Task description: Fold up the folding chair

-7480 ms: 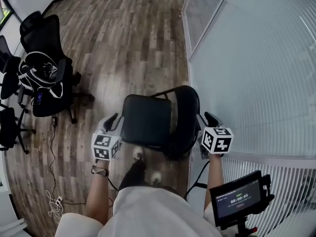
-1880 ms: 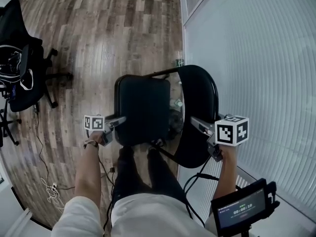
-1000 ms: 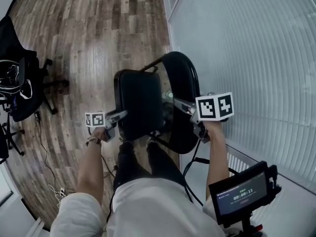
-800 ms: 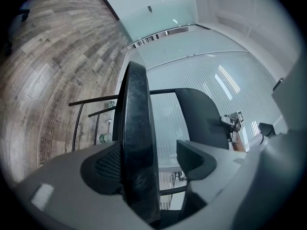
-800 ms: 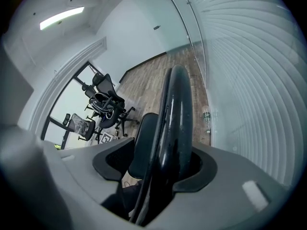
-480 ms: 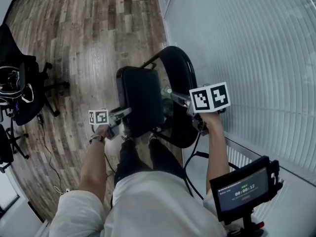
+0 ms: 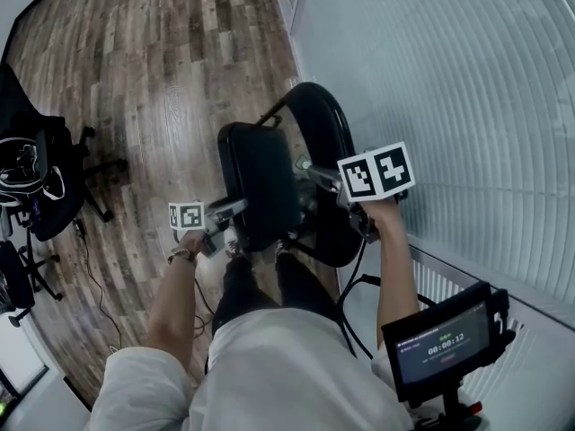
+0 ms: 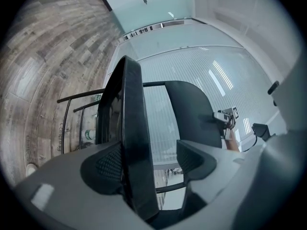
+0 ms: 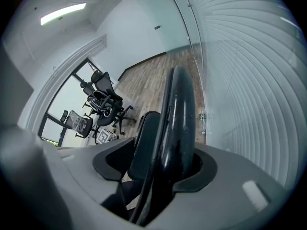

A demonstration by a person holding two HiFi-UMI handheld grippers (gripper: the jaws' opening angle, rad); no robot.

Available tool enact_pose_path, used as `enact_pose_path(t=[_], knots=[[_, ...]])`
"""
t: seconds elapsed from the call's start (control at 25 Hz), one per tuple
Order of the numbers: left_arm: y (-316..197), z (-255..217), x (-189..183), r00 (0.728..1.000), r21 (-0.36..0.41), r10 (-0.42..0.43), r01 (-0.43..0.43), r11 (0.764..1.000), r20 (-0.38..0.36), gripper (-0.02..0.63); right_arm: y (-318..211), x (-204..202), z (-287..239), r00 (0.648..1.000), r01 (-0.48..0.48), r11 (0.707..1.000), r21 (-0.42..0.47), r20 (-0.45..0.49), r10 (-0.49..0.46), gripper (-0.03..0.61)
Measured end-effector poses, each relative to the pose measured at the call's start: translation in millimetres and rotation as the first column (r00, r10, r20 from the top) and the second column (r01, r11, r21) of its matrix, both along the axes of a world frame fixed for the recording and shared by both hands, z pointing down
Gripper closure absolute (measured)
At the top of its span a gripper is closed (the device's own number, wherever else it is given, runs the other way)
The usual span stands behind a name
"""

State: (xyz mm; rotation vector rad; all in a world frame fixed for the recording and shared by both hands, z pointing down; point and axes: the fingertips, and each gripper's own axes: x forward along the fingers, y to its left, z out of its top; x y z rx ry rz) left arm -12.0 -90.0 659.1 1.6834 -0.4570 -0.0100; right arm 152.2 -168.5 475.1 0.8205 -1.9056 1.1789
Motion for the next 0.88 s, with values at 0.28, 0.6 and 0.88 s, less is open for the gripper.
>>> enact_pose_path(t=[0.28,0.6,0.88], knots=[[-4.2,-7.4,13.9,0.999,0.010,-0.002,0.003,1.000,-0.037,0.296,-1.9,1.9,-0.6,1.000,0.007,1.000,0.005,-0.016,-0.007,0.341],[-3.8,-12.9,32.6,0.998,0.035,0.054,-0.053,0.998,-0.040,0.301,-1.8,7.5,-1.7,1.000,0.005,1.000,0.007,-0.019,-0.005,0.341],[-5.3,-18.1,54.2,0.991,0.057,0.125,-0.123,0.991,-0.043,0.319,-3.5,11.5,-3.6,1.000,0.006,1.000,0.011,-0.028,-0.006,0.339]])
